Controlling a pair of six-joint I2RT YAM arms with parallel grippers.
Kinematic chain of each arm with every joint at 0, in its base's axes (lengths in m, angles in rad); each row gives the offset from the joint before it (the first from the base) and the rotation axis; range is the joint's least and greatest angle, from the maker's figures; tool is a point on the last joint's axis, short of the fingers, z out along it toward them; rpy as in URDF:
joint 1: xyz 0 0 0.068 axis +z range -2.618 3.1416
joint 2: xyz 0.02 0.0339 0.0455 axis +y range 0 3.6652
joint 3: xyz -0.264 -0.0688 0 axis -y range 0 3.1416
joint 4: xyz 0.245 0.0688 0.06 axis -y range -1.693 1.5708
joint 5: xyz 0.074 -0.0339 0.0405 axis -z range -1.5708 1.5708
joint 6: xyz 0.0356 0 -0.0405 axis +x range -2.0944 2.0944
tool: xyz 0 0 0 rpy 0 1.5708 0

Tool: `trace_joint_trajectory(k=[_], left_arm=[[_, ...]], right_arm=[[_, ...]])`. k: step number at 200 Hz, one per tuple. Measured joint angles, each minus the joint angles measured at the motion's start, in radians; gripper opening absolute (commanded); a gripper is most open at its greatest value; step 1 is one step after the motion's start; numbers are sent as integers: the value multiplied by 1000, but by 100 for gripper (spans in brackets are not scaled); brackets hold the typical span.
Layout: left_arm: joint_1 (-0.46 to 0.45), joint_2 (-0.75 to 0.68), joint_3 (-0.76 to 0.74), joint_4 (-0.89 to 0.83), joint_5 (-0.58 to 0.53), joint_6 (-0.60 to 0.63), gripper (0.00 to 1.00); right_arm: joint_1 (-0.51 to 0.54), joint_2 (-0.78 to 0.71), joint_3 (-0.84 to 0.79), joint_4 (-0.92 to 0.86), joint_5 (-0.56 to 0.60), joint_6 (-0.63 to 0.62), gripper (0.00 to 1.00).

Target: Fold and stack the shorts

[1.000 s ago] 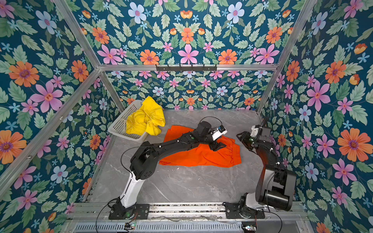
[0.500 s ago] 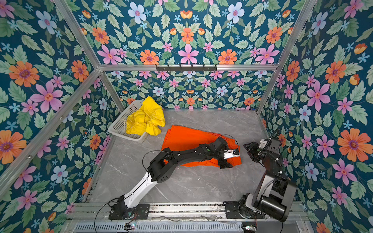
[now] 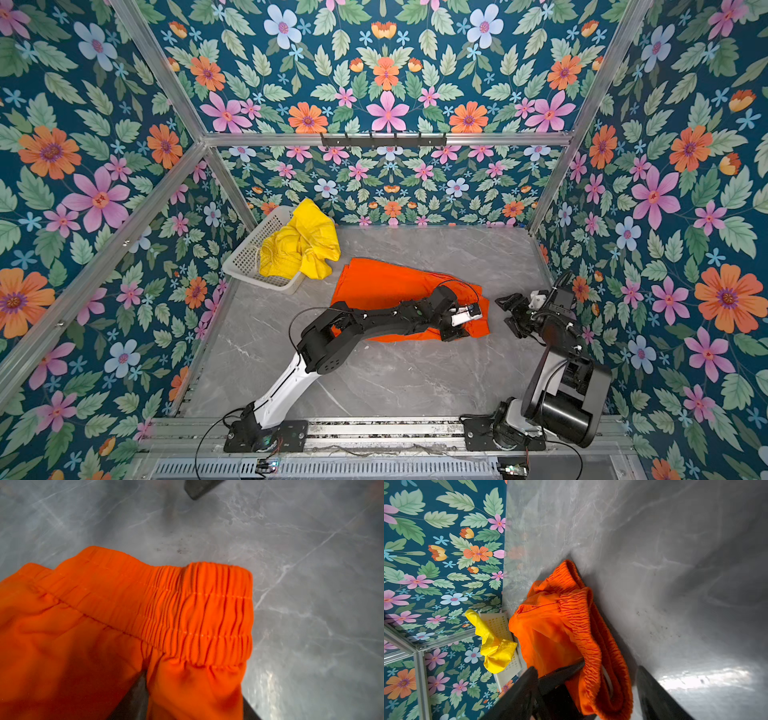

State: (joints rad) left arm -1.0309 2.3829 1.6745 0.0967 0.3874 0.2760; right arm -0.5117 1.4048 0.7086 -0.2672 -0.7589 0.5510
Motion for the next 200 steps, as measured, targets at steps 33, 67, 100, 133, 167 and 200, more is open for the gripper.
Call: trace_joint_trajectory(k=[33,67,100,133,167,200], left_arm=[[46,-46,-139,185,94,-142,33],[58,-61,-194,326,170,-239,32],[61,-72,-207,386,200,-273,31],[61,-72,-208,401,212,-279,31],[61,-72,-185,396,215,-280,44],[64,-118,-178,348,199,-299,64]], right_arm=[[3,58,-10,-16,-71,24,80],[65,95,-48,42,-158,103,80],[142,122,-52,146,-210,198,81],[197,175,-48,231,-229,274,80],[223,218,-46,301,-232,319,47],[223,210,2,245,-185,282,21]])
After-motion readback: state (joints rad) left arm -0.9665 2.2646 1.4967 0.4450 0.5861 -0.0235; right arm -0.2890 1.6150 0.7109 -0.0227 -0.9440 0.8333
